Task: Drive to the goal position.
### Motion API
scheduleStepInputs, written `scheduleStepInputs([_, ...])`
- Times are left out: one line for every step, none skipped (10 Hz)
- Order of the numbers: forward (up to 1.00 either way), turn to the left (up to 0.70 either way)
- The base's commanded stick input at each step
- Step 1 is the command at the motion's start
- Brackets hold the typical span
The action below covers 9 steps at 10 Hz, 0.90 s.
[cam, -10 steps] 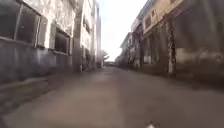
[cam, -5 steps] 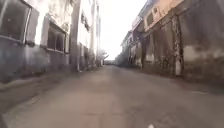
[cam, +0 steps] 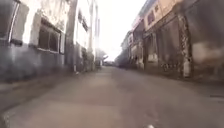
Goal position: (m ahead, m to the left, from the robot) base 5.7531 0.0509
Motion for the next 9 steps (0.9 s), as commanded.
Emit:
scheduleStepInputs([1.00, 0.00])
scheduleStepInputs([1.00, 0.00])
scheduleStepInputs([1.00, 0.00])
scheduleStepInputs([1.00, 0.00])
scheduleStepInputs([1.00, 0.00])
scheduleStepInputs([1.00, 0.00])
scheduleStepInputs([1.00, 0.00])
scheduleStepInputs([1.00, 0.00])
scheduleStepInputs([1.00, 0.00])
